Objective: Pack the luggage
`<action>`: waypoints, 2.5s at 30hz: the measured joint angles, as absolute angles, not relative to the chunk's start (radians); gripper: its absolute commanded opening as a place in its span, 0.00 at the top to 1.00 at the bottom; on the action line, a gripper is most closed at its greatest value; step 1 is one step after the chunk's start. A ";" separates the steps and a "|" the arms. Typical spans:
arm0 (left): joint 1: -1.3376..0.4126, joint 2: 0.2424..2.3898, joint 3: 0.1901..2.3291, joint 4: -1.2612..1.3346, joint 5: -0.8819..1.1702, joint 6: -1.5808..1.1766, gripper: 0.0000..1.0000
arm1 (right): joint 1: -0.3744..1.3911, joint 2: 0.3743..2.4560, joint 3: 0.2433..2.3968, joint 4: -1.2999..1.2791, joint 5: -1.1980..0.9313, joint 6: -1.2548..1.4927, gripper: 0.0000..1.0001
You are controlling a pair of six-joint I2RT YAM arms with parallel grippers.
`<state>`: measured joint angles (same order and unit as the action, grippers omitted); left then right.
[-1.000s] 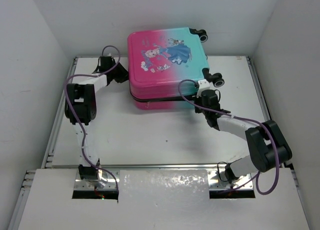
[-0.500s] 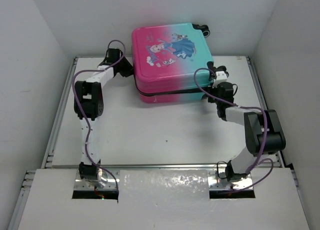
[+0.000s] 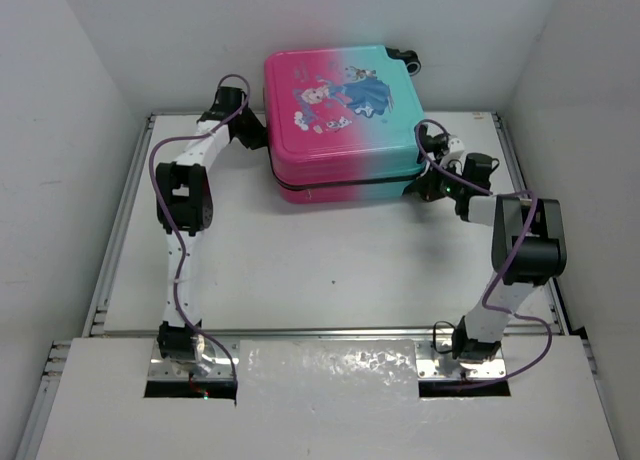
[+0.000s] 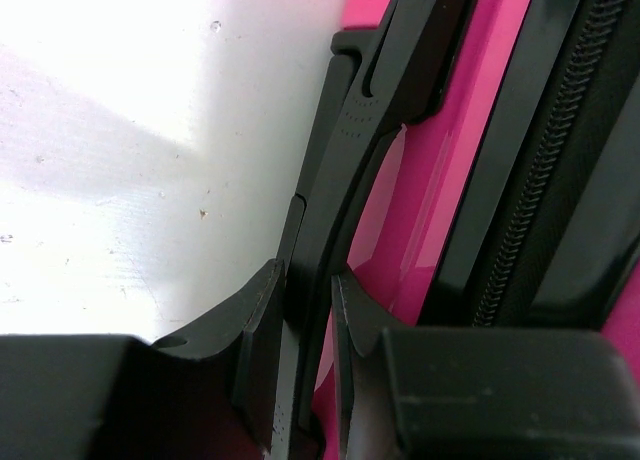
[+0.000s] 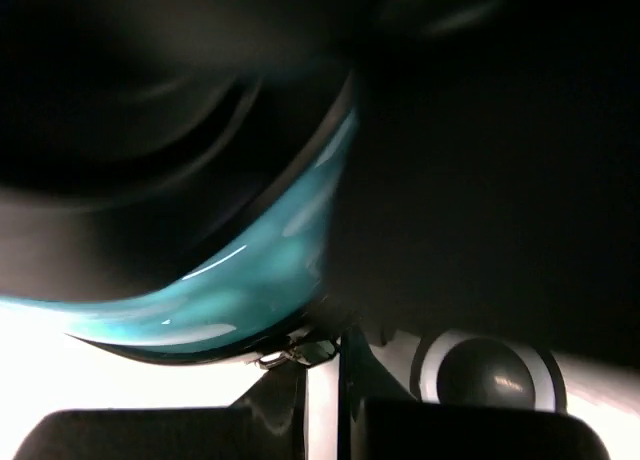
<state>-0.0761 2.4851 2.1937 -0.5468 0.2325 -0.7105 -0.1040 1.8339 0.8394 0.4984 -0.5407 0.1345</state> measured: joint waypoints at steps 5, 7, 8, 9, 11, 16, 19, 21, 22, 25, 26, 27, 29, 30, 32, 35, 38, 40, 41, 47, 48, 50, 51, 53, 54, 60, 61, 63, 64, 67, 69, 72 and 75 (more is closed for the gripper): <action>-0.075 2.489 2.205 -0.558 0.233 -0.707 1.00 | -0.149 1.863 0.847 0.544 -0.667 0.176 1.00; -0.075 2.489 2.205 -0.558 0.234 -0.704 1.00 | -0.155 1.869 0.830 0.590 -0.678 0.214 1.00; -0.075 2.489 2.205 -0.558 0.234 -0.704 1.00 | -0.159 1.875 0.826 0.611 -0.688 0.231 1.00; -0.075 2.489 2.205 -0.558 0.236 -0.704 1.00 | -0.162 1.880 0.825 0.622 -0.698 0.245 1.00; -0.074 2.489 2.204 -0.555 0.239 -0.704 1.00 | -0.168 1.892 0.822 0.648 -0.719 0.278 1.00; -0.068 2.487 2.185 -0.528 0.270 -0.704 1.00 | -0.169 1.900 0.764 0.779 -0.700 0.349 1.00; -0.067 2.485 2.178 -0.520 0.276 -0.703 1.00 | -0.169 1.898 0.761 0.785 -0.699 0.350 1.00; -0.066 2.484 2.175 -0.516 0.278 -0.703 1.00 | -0.169 1.890 0.753 0.789 -0.685 0.337 1.00; -0.066 2.482 2.172 -0.513 0.278 -0.702 1.00 | -0.168 1.884 0.745 0.797 -0.673 0.326 1.00; -0.066 2.471 2.149 -0.495 0.278 -0.699 1.00 | -0.164 1.865 0.723 0.822 -0.628 0.287 1.00; -0.066 2.466 2.140 -0.488 0.278 -0.698 1.00 | -0.162 1.863 0.720 0.826 -0.621 0.282 1.00; -0.066 2.462 2.130 -0.481 0.278 -0.696 1.00 | -0.159 1.847 0.703 0.831 -0.583 0.266 1.00; -0.066 2.455 2.118 -0.469 0.273 -0.693 1.00 | -0.164 1.823 0.697 0.850 -0.454 0.248 1.00; -0.065 2.454 2.116 -0.461 0.270 -0.691 1.00 | -0.182 1.813 0.711 0.872 -0.389 0.239 1.00; -0.064 2.454 2.111 -0.444 0.268 -0.689 1.00 | -0.213 1.802 0.760 0.903 -0.304 0.227 1.00; -0.064 2.451 2.099 -0.426 0.266 -0.689 1.00 | -0.243 1.789 0.818 0.957 -0.215 0.217 1.00; -0.063 2.450 2.094 -0.416 0.268 -0.689 1.00 | -0.239 1.756 0.801 0.975 -0.220 0.216 0.92; -0.061 2.450 2.094 -0.414 0.271 -0.689 1.00 | -0.238 1.751 0.801 0.966 -0.277 0.220 0.79; -0.060 2.450 2.094 -0.414 0.274 -0.689 1.00 | -0.238 1.751 0.801 0.951 -0.310 0.221 0.78; -0.033 2.542 2.270 -0.505 0.326 -0.686 1.00 | -0.236 1.653 0.627 0.904 -0.385 0.281 0.50; -0.027 2.564 2.307 -0.514 0.334 -0.685 1.00 | -0.232 1.624 0.579 0.908 -0.400 0.298 0.48; -0.015 2.592 2.354 -0.533 0.356 -0.686 1.00 | -0.207 1.584 0.511 0.912 -0.425 0.319 0.42; -0.010 2.601 2.367 -0.540 0.369 -0.686 1.00 | -0.178 1.570 0.492 0.902 -0.432 0.322 0.39; -0.004 2.617 2.391 -0.552 0.394 -0.686 1.00 | -0.113 1.568 0.491 0.883 -0.441 0.312 0.37; -0.001 2.624 2.403 -0.559 0.407 -0.686 1.00 | -0.078 1.568 0.492 0.873 -0.445 0.306 0.37; 0.022 2.637 2.412 -0.551 0.455 -0.687 1.00 | 0.069 1.622 0.562 0.810 -0.434 0.260 0.38; 0.024 2.638 2.412 -0.548 0.458 -0.688 1.00 | 0.069 1.641 0.579 0.793 -0.432 0.256 0.38; 0.026 2.638 2.412 -0.544 0.459 -0.688 1.00 | 0.067 1.689 0.614 0.767 -0.409 0.243 0.38; 0.026 2.638 2.412 -0.544 0.459 -0.688 1.00 | 0.065 1.710 0.635 0.757 -0.396 0.236 0.38; 0.026 2.638 2.407 -0.538 0.459 -0.686 1.00 | 0.065 1.731 0.656 0.729 -0.372 0.210 0.37; 0.026 2.638 2.405 -0.535 0.461 -0.685 1.00 | 0.066 1.726 0.654 0.724 -0.361 0.189 0.34; 0.026 2.638 2.400 -0.530 0.464 -0.685 1.00 | 0.067 1.708 0.647 0.718 -0.353 0.145 0.31; 0.026 2.638 2.399 -0.525 0.466 -0.685 1.00 | 0.065 1.679 0.648 0.690 -0.369 0.080 0.31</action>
<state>0.0257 2.6381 2.3985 -0.5255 0.4664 -0.6846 0.0647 1.6787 0.6479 0.6903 -0.3695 0.0795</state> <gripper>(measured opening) 0.191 0.688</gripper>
